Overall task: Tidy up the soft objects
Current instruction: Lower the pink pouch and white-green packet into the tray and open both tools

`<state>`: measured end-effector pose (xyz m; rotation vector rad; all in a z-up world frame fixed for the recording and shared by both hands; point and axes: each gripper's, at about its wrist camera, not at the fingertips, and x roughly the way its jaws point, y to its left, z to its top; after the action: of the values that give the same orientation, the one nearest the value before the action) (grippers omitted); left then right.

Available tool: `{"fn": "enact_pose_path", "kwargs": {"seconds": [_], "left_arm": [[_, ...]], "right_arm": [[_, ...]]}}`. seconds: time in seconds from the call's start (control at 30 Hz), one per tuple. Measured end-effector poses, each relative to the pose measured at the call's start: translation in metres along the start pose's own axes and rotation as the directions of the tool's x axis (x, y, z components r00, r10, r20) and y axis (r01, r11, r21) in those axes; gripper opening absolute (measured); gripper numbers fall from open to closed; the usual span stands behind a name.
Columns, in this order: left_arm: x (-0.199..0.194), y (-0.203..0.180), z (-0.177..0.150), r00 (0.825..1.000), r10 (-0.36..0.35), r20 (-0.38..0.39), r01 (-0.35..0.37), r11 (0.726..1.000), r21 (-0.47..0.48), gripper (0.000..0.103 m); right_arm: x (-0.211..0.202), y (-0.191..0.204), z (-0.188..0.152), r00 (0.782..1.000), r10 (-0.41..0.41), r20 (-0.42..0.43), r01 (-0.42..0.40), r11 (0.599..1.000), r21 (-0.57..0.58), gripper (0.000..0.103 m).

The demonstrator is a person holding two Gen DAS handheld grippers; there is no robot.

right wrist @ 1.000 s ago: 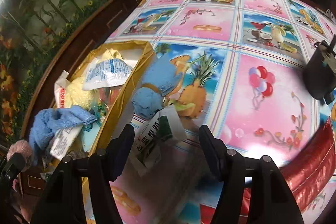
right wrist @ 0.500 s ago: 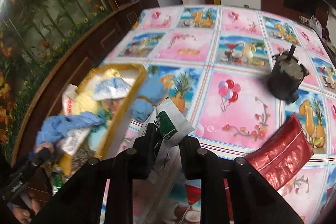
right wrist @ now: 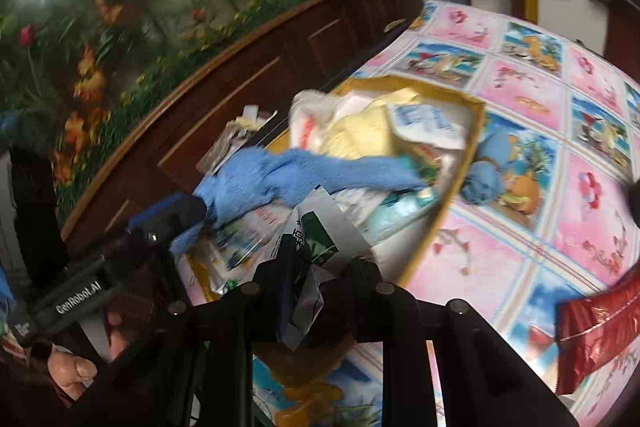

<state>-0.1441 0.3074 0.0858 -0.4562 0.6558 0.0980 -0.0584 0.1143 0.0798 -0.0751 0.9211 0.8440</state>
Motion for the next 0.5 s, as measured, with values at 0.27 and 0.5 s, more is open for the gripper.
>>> {"fn": "enact_pose_path", "kwargs": {"seconds": [0.27,0.5], "left_arm": [[0.003,0.009,-0.008,1.0,0.002,-0.022,-0.002,1.0,0.003,0.055],[0.007,0.003,-0.015,0.999,-0.005,-0.045,0.006,1.0,0.025,0.055]], "right_arm": [[0.015,-0.022,0.014,0.976,-0.217,0.016,0.217,0.976,0.022,0.02],[0.032,-0.028,0.024,0.935,-0.353,0.027,0.353,0.935,-0.012,0.02]]}}
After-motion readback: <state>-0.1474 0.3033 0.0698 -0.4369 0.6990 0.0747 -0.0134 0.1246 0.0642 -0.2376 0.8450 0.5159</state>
